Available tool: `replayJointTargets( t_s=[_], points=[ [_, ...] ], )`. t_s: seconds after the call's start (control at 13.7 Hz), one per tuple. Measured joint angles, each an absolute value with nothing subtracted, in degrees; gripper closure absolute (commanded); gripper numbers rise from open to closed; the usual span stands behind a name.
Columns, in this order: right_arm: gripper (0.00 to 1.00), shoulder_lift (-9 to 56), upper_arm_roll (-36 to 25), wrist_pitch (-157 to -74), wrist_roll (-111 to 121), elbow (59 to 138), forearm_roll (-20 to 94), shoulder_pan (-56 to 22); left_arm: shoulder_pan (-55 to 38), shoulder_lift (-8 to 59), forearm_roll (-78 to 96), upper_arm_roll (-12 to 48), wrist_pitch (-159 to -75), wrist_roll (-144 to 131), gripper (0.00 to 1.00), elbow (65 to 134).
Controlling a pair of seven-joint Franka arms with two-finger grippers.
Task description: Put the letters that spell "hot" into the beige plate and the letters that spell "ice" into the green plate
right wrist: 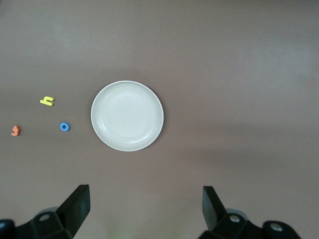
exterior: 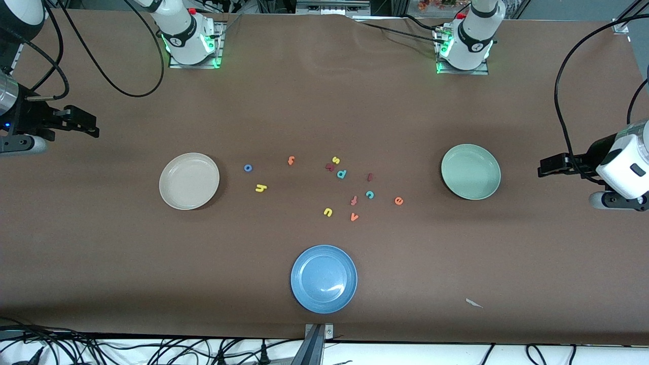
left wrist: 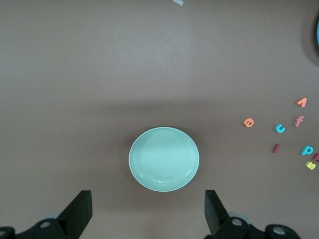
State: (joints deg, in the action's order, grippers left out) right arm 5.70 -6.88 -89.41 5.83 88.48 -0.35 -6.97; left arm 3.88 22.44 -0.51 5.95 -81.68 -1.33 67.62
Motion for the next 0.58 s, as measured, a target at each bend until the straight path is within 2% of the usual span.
replayJointTargets(
  t_s=[0.58],
  points=[
    [0.00,5.7,-6.9,-89.4,5.8,88.5,-0.3,-7.0,4.7,22.4,-0.5,5.9,-82.0,-1.3,0.02,68.9]
  ],
)
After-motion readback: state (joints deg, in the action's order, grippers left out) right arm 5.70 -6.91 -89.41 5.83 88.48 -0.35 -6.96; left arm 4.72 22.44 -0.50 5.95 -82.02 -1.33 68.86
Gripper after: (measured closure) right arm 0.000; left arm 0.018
